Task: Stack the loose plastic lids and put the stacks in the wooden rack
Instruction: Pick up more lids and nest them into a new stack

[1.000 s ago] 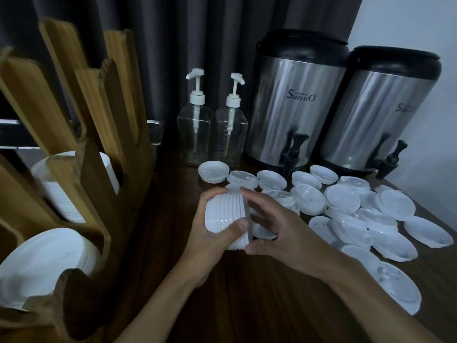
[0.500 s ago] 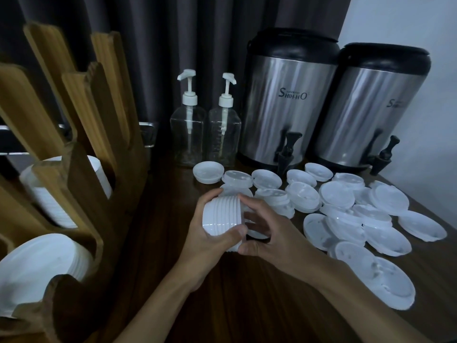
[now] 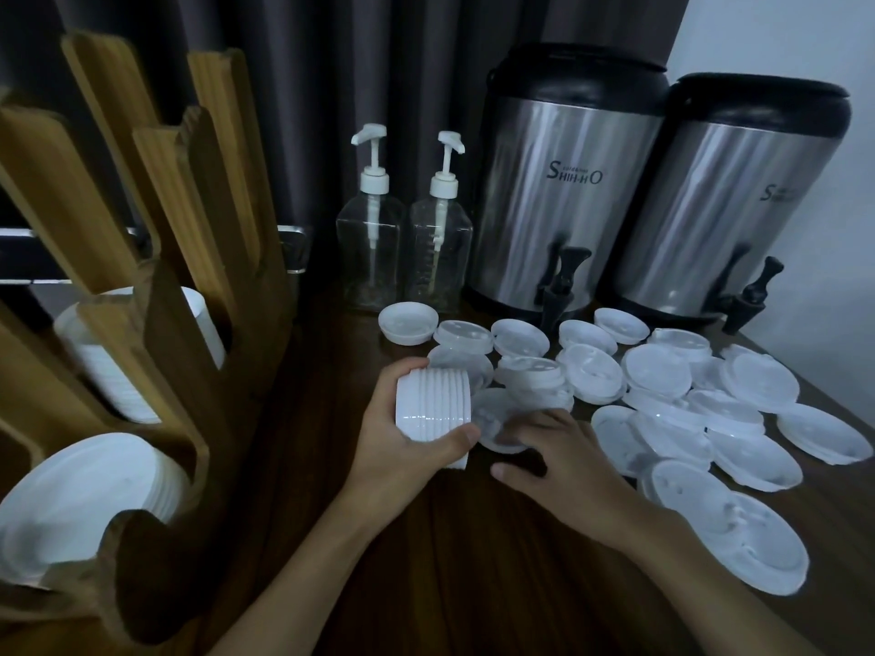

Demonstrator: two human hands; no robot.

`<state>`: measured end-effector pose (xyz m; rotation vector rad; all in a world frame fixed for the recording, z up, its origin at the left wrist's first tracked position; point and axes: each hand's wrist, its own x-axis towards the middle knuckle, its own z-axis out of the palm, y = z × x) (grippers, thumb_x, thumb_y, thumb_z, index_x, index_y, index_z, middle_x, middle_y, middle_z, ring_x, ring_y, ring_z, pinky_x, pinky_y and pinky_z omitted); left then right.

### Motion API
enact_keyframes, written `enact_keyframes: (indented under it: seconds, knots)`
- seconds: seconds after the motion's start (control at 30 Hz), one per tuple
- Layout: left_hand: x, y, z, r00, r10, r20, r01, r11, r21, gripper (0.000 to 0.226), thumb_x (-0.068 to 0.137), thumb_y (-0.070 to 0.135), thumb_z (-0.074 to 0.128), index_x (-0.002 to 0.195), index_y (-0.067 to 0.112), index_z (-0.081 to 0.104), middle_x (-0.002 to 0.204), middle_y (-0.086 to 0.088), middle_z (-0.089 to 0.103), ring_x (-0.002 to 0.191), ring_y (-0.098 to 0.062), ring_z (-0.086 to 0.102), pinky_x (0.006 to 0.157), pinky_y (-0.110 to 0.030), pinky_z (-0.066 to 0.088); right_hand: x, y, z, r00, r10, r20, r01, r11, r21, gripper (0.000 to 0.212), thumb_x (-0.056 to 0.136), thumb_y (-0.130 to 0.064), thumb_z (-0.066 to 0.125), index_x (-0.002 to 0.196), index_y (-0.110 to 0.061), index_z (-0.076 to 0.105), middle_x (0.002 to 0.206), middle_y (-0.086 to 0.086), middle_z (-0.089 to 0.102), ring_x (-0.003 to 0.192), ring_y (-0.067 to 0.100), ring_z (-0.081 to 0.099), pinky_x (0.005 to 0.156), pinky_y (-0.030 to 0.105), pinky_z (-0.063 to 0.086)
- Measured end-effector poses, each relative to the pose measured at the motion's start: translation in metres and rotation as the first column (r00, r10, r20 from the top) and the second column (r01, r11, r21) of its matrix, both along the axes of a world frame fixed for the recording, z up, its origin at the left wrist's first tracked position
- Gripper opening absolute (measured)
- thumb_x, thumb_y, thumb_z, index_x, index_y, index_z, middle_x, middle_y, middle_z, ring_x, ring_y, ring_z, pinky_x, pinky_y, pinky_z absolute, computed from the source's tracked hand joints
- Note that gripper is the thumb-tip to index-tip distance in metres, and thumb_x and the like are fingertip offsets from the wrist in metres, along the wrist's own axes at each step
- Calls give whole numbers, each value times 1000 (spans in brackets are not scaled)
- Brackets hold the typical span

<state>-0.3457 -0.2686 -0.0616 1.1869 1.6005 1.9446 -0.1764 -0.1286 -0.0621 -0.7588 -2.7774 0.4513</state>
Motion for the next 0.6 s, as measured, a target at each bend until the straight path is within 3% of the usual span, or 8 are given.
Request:
enact_keyframes:
  seconds: [0.1, 0.17, 0.23, 0.37, 0.5, 0.6]
  knots:
    - [-2, 0, -1, 1000, 9, -21, -9, 1000, -5, 70, 72, 5, 90, 120, 37, 51, 105, 41, 56, 103, 15, 56, 79, -13, 55, 2, -2, -4, 996, 15, -89, -16, 1000, -8, 39, 80, -75, 47, 86, -40, 63, 104, -34, 53, 114, -12, 36, 97, 31, 28]
    - [-3, 0, -1, 1000, 17, -24, -17, 1000, -7, 70, 72, 8, 90, 120, 39, 51, 104, 41, 56, 103, 16, 55, 78, -13, 55, 1, -4, -4, 992, 9, -126, -8, 1000, 5, 37, 78, -76, 49, 81, -40, 58, 112, -33, 49, 117, -10, 33, 96, 31, 29]
    - [-3, 0, -1, 999, 24, -21, -24, 1000, -8, 69, 71, 11, 91, 120, 40, 51, 104, 42, 55, 102, 16, 55, 77, -13, 56, 1, -4, -2, 995, 6, -100, -7, 1000, -7, 37, 75, -78, 51, 92, -46, 54, 132, -25, 43, 127, -1, 30, 100, 32, 29]
    - [-5, -1, 3, 999, 35, 1, -35, 999, -25, 71, 62, 34, 88, 121, 44, 49, 103, 44, 52, 101, 19, 53, 75, -18, 58, 0, -4, 0, 1000, 0, 13, 1, 998, -61, 63, 71, -82, 52, 123, -45, 49, 158, -13, 28, 142, 10, 26, 105, 35, 24]
    - [-9, 0, -1, 998, 53, 17, -52, 997, -48, 71, 69, 23, 92, 121, 48, 50, 103, 42, 51, 102, 16, 53, 80, -33, 59, 0, -4, 2, 1000, 9, -22, -12, 993, -118, 73, 72, -77, 57, 135, -43, 43, 143, -22, 43, 131, 6, 37, 99, 30, 33]
    - [-9, 0, 1, 998, 58, 26, -57, 997, -60, 74, 64, 35, 94, 119, 52, 49, 104, 41, 51, 109, 7, 54, 80, -34, 60, 2, -2, 4, 999, 2, -42, -11, 977, -215, 76, 70, -74, 68, 136, -44, 43, 139, -20, 49, 125, 2, 45, 93, 24, 42]
